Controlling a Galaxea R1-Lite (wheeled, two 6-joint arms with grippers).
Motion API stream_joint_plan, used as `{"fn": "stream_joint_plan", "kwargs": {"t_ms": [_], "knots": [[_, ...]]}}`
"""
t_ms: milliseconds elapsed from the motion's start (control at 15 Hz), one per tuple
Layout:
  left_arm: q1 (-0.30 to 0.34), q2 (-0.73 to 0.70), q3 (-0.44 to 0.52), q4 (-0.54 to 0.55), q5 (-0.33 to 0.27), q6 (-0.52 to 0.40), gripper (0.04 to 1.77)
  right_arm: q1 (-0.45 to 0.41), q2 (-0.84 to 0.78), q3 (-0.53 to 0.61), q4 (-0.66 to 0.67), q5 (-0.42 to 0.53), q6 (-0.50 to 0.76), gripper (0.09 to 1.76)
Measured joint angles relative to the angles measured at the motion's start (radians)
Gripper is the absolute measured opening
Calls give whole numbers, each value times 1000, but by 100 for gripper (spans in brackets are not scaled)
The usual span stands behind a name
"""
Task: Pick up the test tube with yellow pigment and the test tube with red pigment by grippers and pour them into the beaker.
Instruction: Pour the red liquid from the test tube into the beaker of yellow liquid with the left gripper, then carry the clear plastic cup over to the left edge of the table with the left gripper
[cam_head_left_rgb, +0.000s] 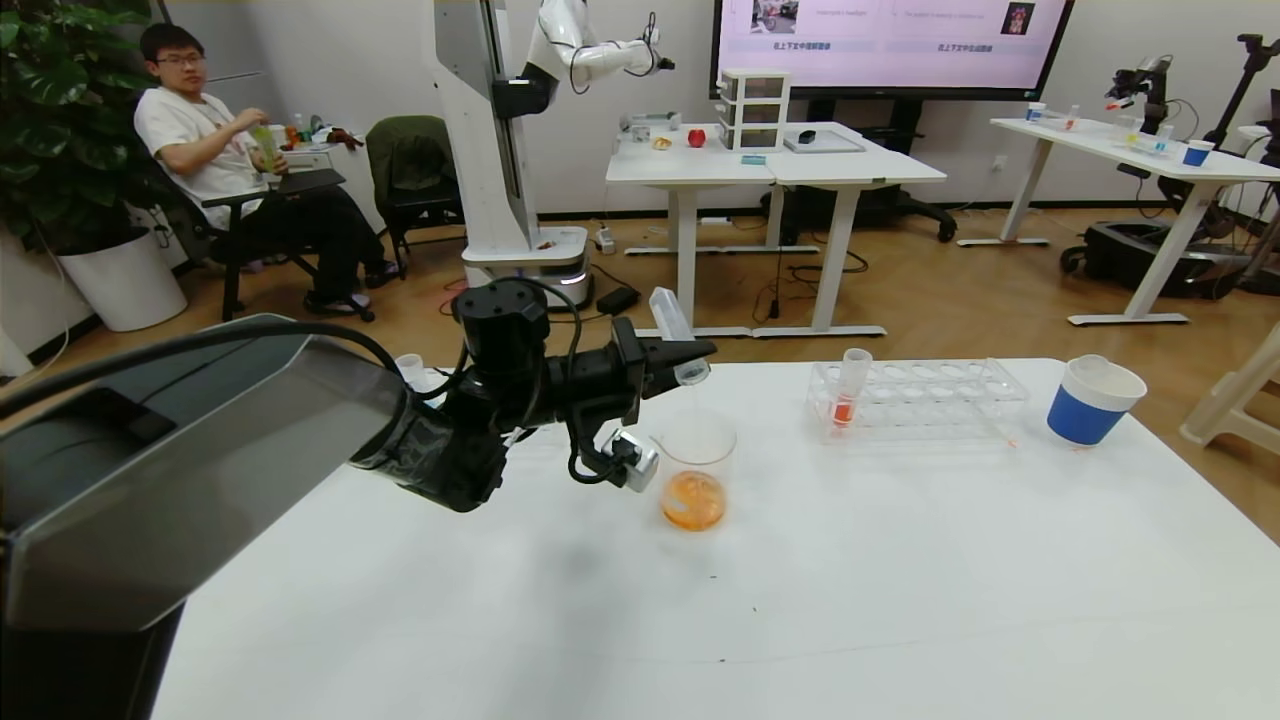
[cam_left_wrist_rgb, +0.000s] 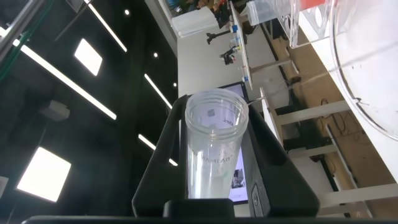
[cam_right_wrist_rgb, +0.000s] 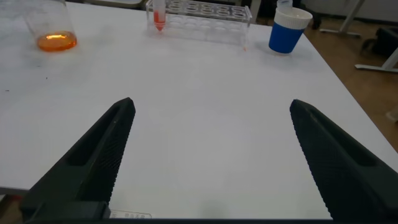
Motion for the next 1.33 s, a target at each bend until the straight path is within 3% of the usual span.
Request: {"fn": "stream_joint_plan", "kwargs": {"t_ms": [333, 467, 600, 667, 733, 933, 1000, 1200, 1333], "knots": [[2, 0, -1, 2, -4, -25, 51, 0, 0, 0, 0, 0, 0, 174], [7, -3, -2, -1, 1, -123, 51, 0, 0, 0, 0, 0, 0, 174], [5, -6, -16, -33, 43, -309, 51, 0, 0, 0, 0, 0, 0, 174], [0, -8, -27, -75, 109, -457, 51, 0, 0, 0, 0, 0, 0, 174], [-4, -10, -35, -138, 224, -610, 51, 0, 0, 0, 0, 0, 0, 174], [-36, -16, -43, -270, 693, -1070, 51, 0, 0, 0, 0, 0, 0, 174], [-48, -21, -46, -273, 814, -1190, 51, 0, 0, 0, 0, 0, 0, 174], [-56, -56, -46, -195, 1123, -1476, 51, 0, 0, 0, 1, 0, 0, 174], [-60, -95, -43, -22, 1246, -1674, 51, 0, 0, 0, 0, 0, 0, 174]]}}
